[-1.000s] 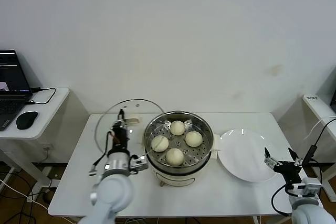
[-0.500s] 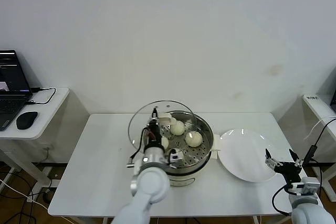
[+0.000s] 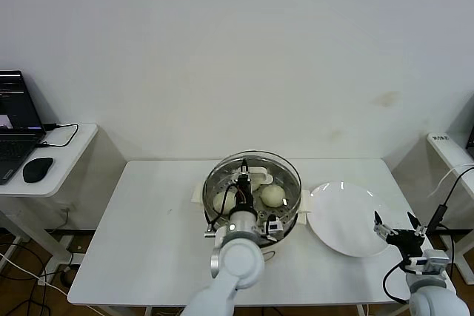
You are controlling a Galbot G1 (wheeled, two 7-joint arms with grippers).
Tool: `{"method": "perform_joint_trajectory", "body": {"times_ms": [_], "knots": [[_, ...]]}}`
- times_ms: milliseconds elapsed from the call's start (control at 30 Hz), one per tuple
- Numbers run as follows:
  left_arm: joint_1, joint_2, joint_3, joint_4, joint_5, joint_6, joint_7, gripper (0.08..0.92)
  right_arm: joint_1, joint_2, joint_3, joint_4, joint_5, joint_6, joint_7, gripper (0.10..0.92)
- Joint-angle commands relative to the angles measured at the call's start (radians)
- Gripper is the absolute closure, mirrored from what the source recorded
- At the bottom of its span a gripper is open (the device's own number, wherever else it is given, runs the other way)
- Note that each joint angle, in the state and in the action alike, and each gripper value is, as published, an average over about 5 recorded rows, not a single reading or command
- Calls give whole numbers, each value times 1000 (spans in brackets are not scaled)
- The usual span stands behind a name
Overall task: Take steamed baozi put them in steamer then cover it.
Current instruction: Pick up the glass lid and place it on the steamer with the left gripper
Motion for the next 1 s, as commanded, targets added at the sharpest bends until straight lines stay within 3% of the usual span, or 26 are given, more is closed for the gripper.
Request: {"method": "perform_joint_trajectory", "body": {"times_ms": [33,600,1000], "knots": [[3,-24,23,10,27,2,26,859,1,-3,0,-9,-3,3,0,203],[48,-22,8,1,127,1,62,859,5,5,-7,-13,-7,7,-3,203],[34,-23,-3,23,109,0,24,859,-2,7,-6,-10,-8,12,-4,203]]}}
